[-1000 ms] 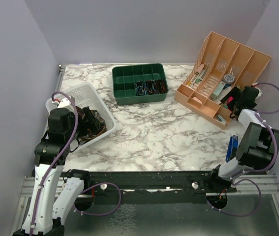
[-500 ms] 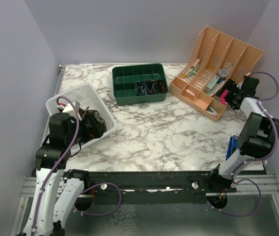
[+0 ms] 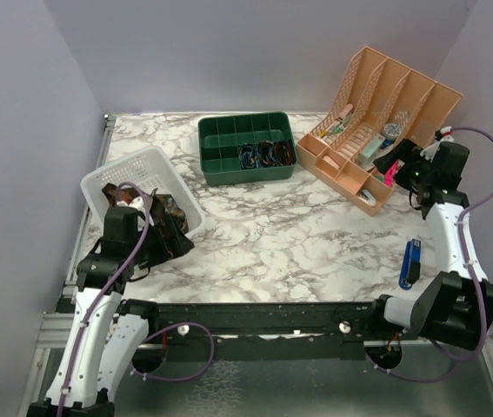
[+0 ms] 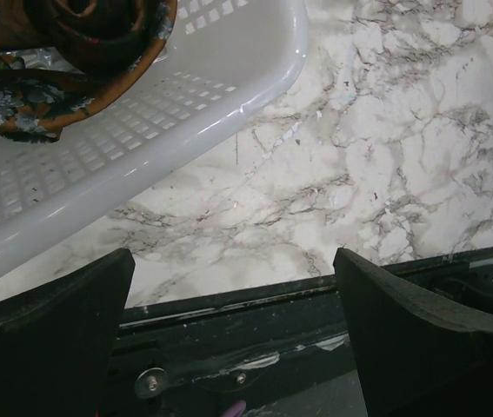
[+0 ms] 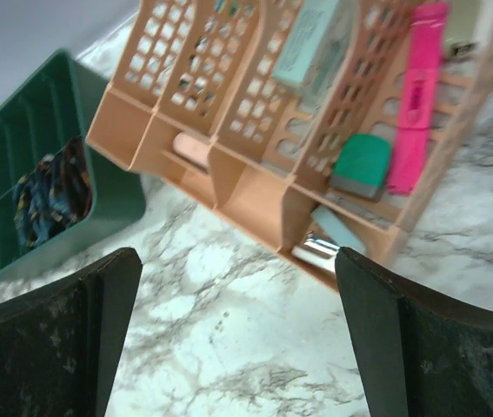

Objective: Roll the ties
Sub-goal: Move the bin to the corner of the board.

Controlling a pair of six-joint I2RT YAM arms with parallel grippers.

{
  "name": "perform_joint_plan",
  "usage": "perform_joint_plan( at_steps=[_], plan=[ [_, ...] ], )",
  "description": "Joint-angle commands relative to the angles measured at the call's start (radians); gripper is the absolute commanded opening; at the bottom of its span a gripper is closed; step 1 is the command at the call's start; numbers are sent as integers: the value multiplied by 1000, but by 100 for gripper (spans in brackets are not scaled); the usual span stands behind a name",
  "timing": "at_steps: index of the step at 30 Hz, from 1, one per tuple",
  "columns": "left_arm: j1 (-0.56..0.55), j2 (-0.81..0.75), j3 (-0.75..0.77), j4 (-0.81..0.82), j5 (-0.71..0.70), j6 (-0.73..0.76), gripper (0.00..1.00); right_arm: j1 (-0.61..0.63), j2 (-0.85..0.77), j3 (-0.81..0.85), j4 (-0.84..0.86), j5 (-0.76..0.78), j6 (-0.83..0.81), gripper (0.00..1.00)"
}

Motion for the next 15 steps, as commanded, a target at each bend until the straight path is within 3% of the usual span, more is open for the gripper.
perform_joint_plan(
  at_steps=[1,6,15],
  plan=[
    [1,-26,-47,20,-89,-30,99,1,-10,-23,-7,-303,18,100],
    [14,30,-35,72,-148,-71,99,105,-16,0,82,-438,67,100],
    [17,262,34,158,-356,-128,99,516,140,165,36,-332,21,100]
  ],
)
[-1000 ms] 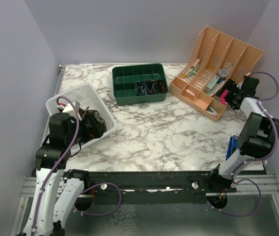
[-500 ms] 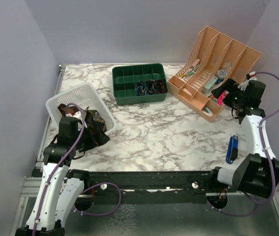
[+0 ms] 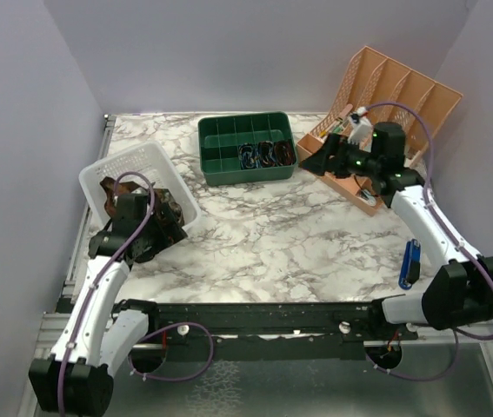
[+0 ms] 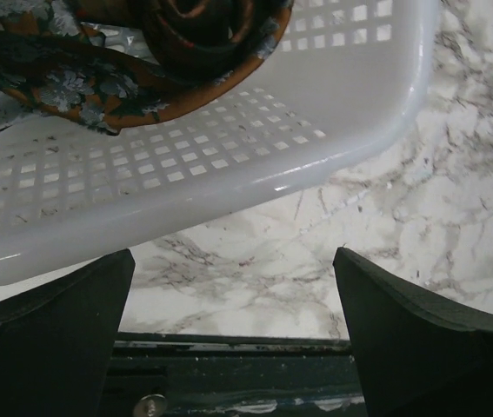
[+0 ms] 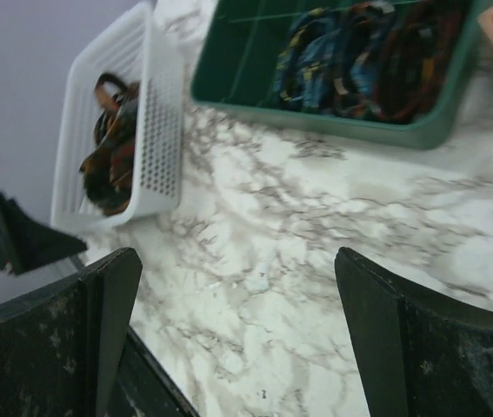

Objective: Roll the ties
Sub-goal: Move the bin to the corner of the board, then pick up the tie from the bin.

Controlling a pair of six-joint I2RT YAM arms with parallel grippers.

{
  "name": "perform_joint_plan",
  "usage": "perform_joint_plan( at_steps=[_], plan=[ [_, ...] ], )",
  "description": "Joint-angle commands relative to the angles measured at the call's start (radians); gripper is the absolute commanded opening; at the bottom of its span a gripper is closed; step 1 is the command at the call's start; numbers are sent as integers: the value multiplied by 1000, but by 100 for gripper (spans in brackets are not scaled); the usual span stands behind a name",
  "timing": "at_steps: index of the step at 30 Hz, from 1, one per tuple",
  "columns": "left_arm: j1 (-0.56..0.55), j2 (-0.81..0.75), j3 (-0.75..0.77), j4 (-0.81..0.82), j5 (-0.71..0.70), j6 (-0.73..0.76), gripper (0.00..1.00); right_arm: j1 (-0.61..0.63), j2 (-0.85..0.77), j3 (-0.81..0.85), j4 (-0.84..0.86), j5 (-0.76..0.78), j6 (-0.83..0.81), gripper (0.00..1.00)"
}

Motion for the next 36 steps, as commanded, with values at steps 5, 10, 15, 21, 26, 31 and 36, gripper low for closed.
perform_joint_plan(
  at_steps=[5,10,15,21,26,31,36],
  plan=[
    [10,250,71,315,-181,80,99,231,95,58,31,57,4,100],
    [9,463,204,468,-48,203,99,242,93,46,-3,103,-11,100],
    [13,726,485,374,3,278,98,241,67,22,-31,146,-23,100],
    [5,549,462,384,53,230,99,242,31,-12,-51,196,-26,100],
    [56,497,514,274,-246,288,95,242,23,-19,-52,204,-34,100],
    [184,636,577,231,-287,288,88,241,39,23,-98,212,-64,100],
    [262,813,711,254,-247,285,82,241,35,30,-118,209,-78,100]
  ],
)
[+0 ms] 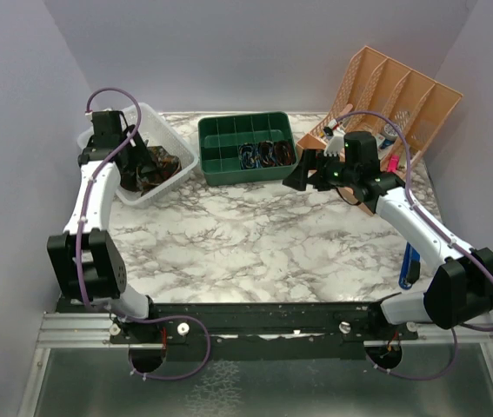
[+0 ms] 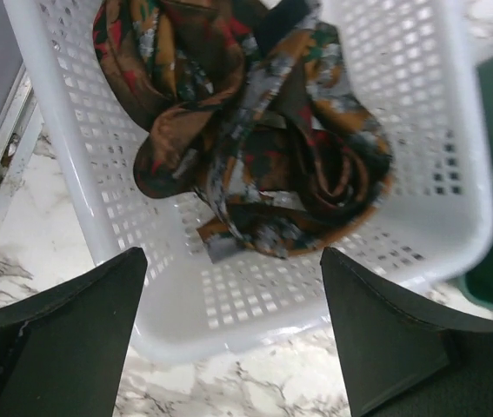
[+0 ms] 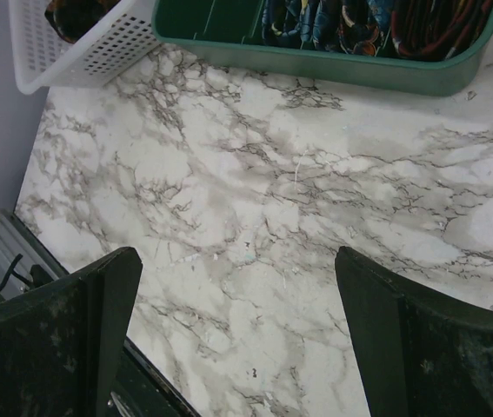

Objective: Roll the ties
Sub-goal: Pick up the tie from the bin.

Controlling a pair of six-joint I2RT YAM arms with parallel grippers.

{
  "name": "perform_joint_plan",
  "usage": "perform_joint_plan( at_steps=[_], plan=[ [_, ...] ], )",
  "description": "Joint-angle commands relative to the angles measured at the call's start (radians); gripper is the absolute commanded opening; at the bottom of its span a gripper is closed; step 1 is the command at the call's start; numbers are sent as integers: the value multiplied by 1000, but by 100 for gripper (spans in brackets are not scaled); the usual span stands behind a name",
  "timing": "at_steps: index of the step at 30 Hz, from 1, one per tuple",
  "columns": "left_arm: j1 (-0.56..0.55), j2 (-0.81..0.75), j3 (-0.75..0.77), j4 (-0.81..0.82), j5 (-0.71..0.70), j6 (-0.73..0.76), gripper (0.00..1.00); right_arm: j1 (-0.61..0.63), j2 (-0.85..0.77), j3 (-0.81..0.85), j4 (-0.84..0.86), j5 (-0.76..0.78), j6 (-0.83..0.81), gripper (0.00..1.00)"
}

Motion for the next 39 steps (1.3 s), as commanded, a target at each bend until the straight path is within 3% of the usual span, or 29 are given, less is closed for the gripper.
perform_joint_plan(
  at_steps=[1,12,29,33,39],
  plan=[
    [55,154,133,-36,-11,17,80,2,-8,28,-44,13,-27,100],
    [161,491,477,-1,-9,-27,80,2,-11,-22,-47,11,-52,100],
    [181,774,659,58,-139,-39,83,2,40,-12,-92,29,-122,100],
    [189,826,708,66,-173,-77,79,1,45,-13,-93,17,-127,100],
    [191,894,764,86,-160,-83,67,2,49,-3,-115,41,-147,100]
  ],
)
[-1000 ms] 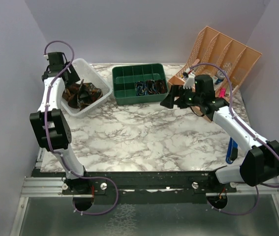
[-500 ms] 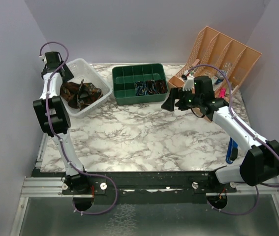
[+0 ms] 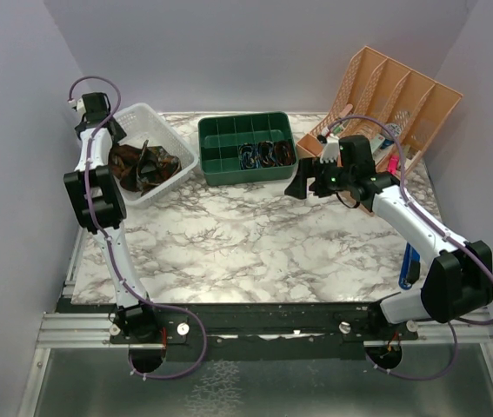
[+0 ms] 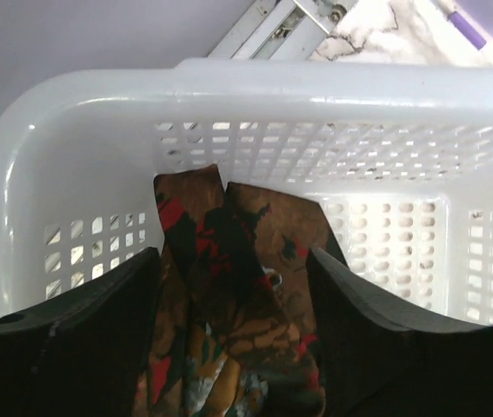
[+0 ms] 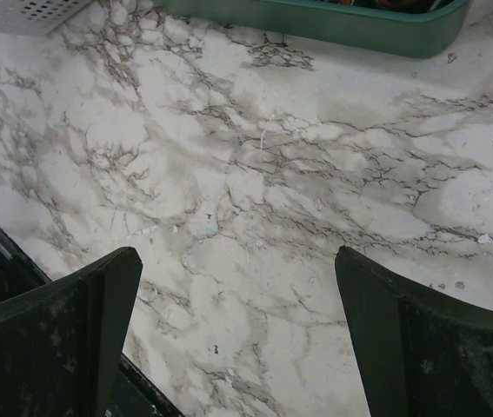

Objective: Roll the ties
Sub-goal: Pick up the tie from the bin.

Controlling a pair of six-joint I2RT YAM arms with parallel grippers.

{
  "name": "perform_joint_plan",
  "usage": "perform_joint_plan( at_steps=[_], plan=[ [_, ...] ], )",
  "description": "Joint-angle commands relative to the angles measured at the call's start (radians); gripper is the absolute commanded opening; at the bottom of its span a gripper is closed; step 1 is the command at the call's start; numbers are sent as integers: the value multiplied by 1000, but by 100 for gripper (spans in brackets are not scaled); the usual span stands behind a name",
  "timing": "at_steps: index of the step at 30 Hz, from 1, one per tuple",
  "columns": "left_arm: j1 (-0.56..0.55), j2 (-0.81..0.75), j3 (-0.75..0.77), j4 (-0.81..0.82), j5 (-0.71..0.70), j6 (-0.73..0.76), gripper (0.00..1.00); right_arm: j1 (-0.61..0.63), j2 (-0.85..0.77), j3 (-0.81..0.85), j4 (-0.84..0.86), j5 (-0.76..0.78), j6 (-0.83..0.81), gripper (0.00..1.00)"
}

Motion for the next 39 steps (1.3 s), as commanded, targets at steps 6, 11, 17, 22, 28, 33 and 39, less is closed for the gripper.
perform_joint_plan(
  at_steps=[6,11,17,22,28,33,39],
  plan=[
    [11,55,6,22,-52,12,43,1,14,29,-83,51,-64,100],
    [9,11,16,16,-44,32,0,1,7,28,-90,65,-71,100],
    [4,-169,-5,5,-6,13,0,1,14,43,-82,37,-51,100],
    [-16,-359,-39,-23,73,38,0,2,3,43,-65,15,-24,100],
    [-99,-522,-14,-109,92,87,0,0,-13,57,-61,2,-9,100],
    [-186,-599,99,-163,102,111,0,1,-31,57,-45,-15,10,100],
    [-274,-644,292,-185,98,122,0,1,-49,58,-45,-27,20,100]
  ],
)
